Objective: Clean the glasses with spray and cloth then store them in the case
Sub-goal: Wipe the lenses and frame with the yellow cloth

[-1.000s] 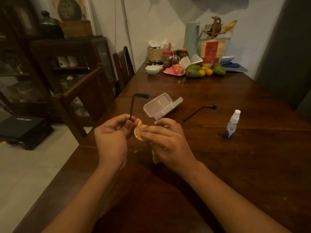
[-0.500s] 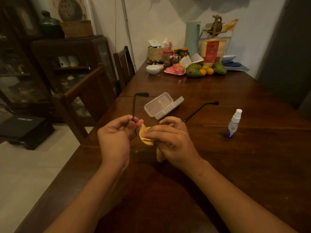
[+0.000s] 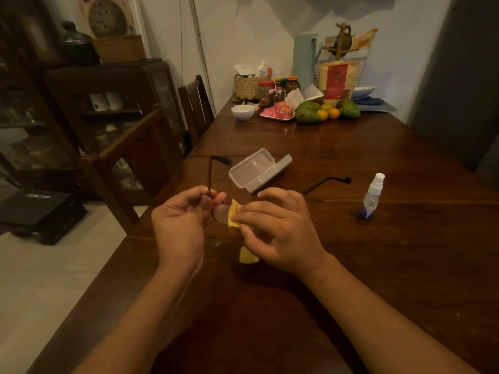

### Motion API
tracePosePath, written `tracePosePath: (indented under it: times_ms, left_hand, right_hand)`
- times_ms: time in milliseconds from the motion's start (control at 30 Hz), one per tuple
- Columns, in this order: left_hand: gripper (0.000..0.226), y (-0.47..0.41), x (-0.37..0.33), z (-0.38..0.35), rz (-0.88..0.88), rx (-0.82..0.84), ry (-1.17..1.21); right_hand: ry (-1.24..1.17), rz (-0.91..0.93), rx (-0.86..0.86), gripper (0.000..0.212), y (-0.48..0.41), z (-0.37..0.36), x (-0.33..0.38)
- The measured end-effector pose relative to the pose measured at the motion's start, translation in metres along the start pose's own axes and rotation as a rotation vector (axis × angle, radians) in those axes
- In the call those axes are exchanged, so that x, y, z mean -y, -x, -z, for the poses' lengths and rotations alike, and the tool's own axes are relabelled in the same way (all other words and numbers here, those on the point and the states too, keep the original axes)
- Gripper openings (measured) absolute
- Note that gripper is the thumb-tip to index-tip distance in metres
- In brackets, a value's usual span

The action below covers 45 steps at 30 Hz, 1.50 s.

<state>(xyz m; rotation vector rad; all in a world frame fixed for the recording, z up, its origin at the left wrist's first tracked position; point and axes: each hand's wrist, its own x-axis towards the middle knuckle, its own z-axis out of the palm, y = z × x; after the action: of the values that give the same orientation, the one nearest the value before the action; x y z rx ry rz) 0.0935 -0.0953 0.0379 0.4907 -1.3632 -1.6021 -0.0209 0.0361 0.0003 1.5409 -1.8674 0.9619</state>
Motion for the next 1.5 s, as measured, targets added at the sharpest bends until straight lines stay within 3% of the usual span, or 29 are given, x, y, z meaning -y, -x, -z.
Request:
tracePosePath:
  times_ms: [133,300,467,667,767,1133,1367,1500]
  left_hand:
    - [0.020,0.005,-0.001,-0.002,-0.020,0.027,0.010]
    - [0.017,0.003,0.001,-0.002,-0.055,-0.033,0.001]
    - [0.023,0.003,0.003,-0.005,-0.045,-0.018,0.006]
    - [0.020,0.003,0.006,-0.003,-0.038,-0.056,0.004]
    - [0.023,0.001,0.006,-0.004,-0.043,-0.060,-0.010]
    - [0.021,0.002,0.005,-0.001,-0.066,-0.037,0.015]
    - [0.037,0.007,0.005,-0.005,-0.087,-0.019,0.015]
    - [0.024,0.006,0.004,-0.005,-0.098,-0.037,0.021]
  right_hand:
    - [0.030,0.002,0.041,0.037,-0.002,-0.004,0.009]
    - [-0.045,0.070,0.013,0.032,-0.001,-0.008,0.004]
    - [0.001,-0.016,0.027,0.033,-0.001,-0.007,0.007]
    - [-0.158,-0.001,0.051,0.039,0.000,-0.014,0.005]
    - [-0.111,0.015,0.022,0.030,0.001,-0.009,-0.001]
    - [-0.036,0.063,-0.016,0.029,0.003,-0.010,-0.003]
    - [0.155,-0.008,0.046,0.045,0.001,-0.014,0.013]
    - [0.123,0.027,-0.018,0.036,0.003,-0.011,0.010]
